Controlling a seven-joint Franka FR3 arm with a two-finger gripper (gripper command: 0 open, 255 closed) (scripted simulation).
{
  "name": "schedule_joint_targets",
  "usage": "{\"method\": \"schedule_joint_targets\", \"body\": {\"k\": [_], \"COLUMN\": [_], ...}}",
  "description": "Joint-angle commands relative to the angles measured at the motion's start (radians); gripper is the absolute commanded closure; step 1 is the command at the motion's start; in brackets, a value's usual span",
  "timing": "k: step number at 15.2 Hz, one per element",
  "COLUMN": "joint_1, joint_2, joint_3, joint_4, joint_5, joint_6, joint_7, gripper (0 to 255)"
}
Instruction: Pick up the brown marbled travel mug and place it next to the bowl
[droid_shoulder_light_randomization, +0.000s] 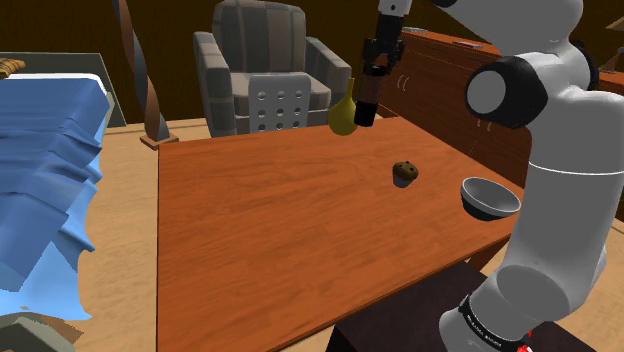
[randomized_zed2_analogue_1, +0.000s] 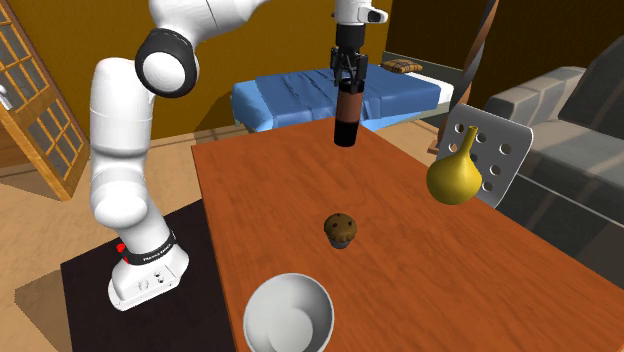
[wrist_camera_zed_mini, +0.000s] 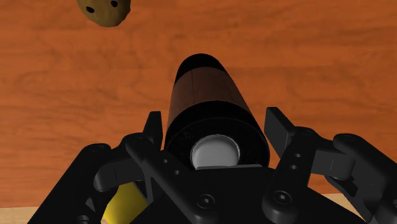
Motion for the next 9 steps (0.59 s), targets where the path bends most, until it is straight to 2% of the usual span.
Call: {"method": "schedule_joint_targets", "body": {"k": [1, 3, 4, 6, 9], "joint_1": [-0.012, -0.032, -0.033, 0.002, 0.022], "joint_2": [0.030, 0.078, 0.082, -0.074, -0.235], "joint_3": [0.000, 0.002, 0.003, -0.012, -0.022], "joint_4": [0.078, 0.188, 0.197, -0.048, -0.275], "joint_5": [0.009, 0.024, 0.025, -0.015, -0.061], "joint_6": [-0.048, -0.109, -0.114, -0.023, 0.046], "joint_7": [-0.001, -0.001, 0.000, -0.018, -0.035], "gripper": [255, 255, 255, 255, 255]}}
